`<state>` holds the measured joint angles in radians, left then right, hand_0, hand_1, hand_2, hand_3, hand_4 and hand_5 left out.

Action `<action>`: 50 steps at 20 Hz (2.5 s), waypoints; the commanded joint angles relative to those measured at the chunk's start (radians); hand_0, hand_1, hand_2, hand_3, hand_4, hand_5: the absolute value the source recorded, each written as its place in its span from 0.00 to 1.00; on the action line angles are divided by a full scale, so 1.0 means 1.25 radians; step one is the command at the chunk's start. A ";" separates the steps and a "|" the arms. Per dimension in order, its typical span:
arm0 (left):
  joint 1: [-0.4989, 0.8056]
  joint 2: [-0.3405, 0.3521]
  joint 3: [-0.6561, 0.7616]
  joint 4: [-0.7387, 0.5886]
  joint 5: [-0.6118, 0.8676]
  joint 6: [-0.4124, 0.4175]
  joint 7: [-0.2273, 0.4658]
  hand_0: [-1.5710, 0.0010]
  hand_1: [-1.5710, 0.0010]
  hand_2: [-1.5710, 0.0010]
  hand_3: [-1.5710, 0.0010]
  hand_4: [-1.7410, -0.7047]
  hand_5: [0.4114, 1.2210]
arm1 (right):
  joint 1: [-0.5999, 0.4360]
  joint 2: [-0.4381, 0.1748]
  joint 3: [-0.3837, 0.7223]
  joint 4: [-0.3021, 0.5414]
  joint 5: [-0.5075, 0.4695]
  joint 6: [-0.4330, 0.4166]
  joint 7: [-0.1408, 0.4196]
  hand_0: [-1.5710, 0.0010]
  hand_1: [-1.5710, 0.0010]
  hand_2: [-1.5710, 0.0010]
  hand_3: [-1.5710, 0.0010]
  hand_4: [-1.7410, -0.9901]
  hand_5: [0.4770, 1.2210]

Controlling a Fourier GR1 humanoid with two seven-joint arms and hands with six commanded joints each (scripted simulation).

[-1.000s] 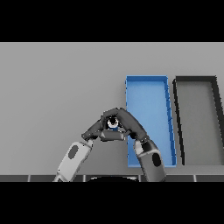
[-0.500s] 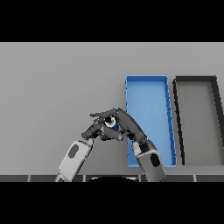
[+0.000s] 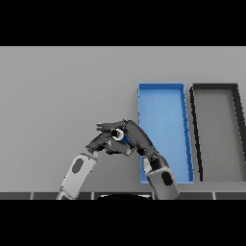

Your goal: Pick up the blue pipe and place it into the blue bin.

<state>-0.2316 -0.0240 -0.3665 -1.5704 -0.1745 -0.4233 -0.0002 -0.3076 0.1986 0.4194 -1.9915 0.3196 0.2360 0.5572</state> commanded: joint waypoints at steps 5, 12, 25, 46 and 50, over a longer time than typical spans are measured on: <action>0.013 -0.021 0.003 -0.010 0.022 0.002 0.076 0.94 0.94 0.94 0.95 0.74 0.24 | -0.003 0.004 -0.011 -0.001 0.009 0.001 -0.023 0.00 0.00 0.00 0.00 0.00 1.00; 0.017 -0.011 -0.002 0.010 -0.011 0.016 0.058 0.99 0.99 0.99 0.99 0.80 0.08 | -0.028 0.066 -0.074 -0.030 -0.089 -0.003 0.008 0.00 0.00 0.00 0.00 0.00 1.00; 0.027 -0.006 -0.002 -0.016 -0.003 0.008 0.091 1.00 1.00 1.00 1.00 0.82 0.02 | -0.401 -0.288 -0.373 0.076 -0.314 -0.243 0.042 0.00 0.00 0.00 0.00 0.00 1.00; 0.045 0.007 -0.016 -0.025 -0.004 0.016 0.080 1.00 1.00 1.00 1.00 0.82 0.01 | 0.320 -0.665 -0.215 -0.085 -0.543 -0.724 0.042 0.00 0.00 0.00 0.04 0.00 1.00; 0.047 0.011 -0.021 -0.022 -0.009 0.017 0.082 1.00 1.00 1.00 1.00 0.83 0.01 | 0.343 -0.721 -0.113 -0.085 -0.507 -0.851 0.023 0.00 0.00 0.00 0.35 0.00 1.00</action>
<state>-0.1725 -0.0109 -0.3933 -1.5976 -0.1854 -0.4018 0.1030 0.1201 -0.7028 0.2766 -2.0942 -0.3129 -0.8268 0.5675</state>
